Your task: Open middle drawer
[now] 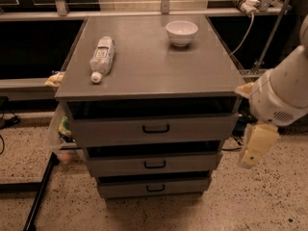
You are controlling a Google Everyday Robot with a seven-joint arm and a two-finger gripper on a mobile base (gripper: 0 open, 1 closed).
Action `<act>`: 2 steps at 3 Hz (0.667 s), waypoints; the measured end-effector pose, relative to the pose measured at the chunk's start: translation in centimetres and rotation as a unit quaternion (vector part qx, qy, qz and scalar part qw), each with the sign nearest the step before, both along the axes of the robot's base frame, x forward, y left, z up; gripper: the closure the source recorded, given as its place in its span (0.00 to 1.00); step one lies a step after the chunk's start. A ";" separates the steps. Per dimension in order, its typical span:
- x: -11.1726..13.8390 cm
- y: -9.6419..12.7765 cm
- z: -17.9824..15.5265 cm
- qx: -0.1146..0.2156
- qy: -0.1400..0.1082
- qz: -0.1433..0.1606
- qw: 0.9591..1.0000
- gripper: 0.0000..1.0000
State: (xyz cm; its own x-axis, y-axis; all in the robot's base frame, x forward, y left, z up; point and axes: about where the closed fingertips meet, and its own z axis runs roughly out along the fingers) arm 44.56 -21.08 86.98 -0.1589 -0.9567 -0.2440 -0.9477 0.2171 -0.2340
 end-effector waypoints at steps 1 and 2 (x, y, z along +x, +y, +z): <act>0.4 0.3 -6.5 0.012 0.011 0.015 1.000 0.00; 1.6 1.2 -16.5 0.046 0.031 0.023 0.998 0.00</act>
Offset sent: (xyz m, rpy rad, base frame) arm 0.0215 0.0177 -0.2585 0.1458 0.1154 0.0695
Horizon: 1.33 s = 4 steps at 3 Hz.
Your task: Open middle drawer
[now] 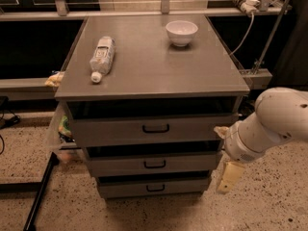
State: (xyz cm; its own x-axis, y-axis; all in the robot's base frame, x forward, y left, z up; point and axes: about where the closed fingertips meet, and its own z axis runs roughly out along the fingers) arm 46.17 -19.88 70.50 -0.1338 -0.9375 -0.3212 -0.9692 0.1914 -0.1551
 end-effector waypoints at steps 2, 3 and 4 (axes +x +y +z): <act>0.0 0.0 -3.1 -0.002 -0.001 0.006 1.000 0.00; 0.2 -0.1 -8.4 -0.004 -0.015 0.017 1.000 0.00; 2.0 0.3 -13.8 0.016 -0.048 0.014 0.999 0.00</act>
Offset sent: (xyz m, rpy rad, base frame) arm 0.0011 -0.0024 -0.0864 -0.0076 -0.0050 0.0302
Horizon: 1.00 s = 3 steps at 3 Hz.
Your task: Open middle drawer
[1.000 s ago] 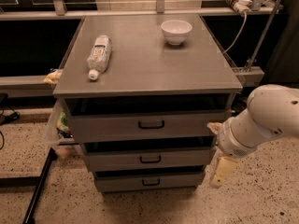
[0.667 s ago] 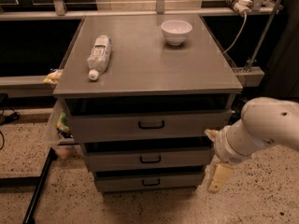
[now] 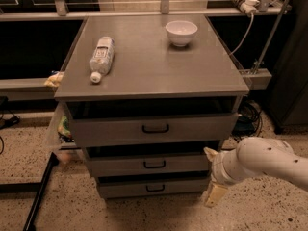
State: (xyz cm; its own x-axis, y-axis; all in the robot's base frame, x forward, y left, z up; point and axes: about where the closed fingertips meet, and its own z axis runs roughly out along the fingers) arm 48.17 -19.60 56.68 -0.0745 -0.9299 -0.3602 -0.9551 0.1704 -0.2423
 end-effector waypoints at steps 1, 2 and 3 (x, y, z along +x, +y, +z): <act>0.0 0.0 0.0 0.000 0.000 0.000 1.000 0.00; 0.0 -0.4 -0.9 -0.010 -0.022 0.003 1.000 0.00; 1.0 0.0 -3.1 0.003 -0.041 0.007 0.999 0.00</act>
Offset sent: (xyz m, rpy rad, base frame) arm 0.0013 -0.0119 -0.0225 -0.0576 -0.1211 0.0122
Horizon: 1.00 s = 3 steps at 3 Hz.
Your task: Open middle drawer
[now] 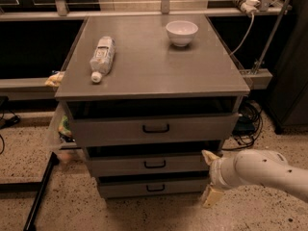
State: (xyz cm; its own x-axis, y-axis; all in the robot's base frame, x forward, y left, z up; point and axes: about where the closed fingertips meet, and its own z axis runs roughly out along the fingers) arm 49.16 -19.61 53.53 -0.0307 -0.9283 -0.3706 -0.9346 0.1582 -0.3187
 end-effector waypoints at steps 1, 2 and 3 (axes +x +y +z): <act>1.2 0.9 -2.8 0.013 -0.001 0.010 1.000 0.00; 2.3 1.6 -5.2 0.024 0.000 0.019 1.000 0.00; 4.0 2.1 -7.0 0.040 -0.007 0.026 0.999 0.00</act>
Offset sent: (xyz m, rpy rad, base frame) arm 0.0379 0.0221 -0.0793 0.0703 -0.0012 0.0558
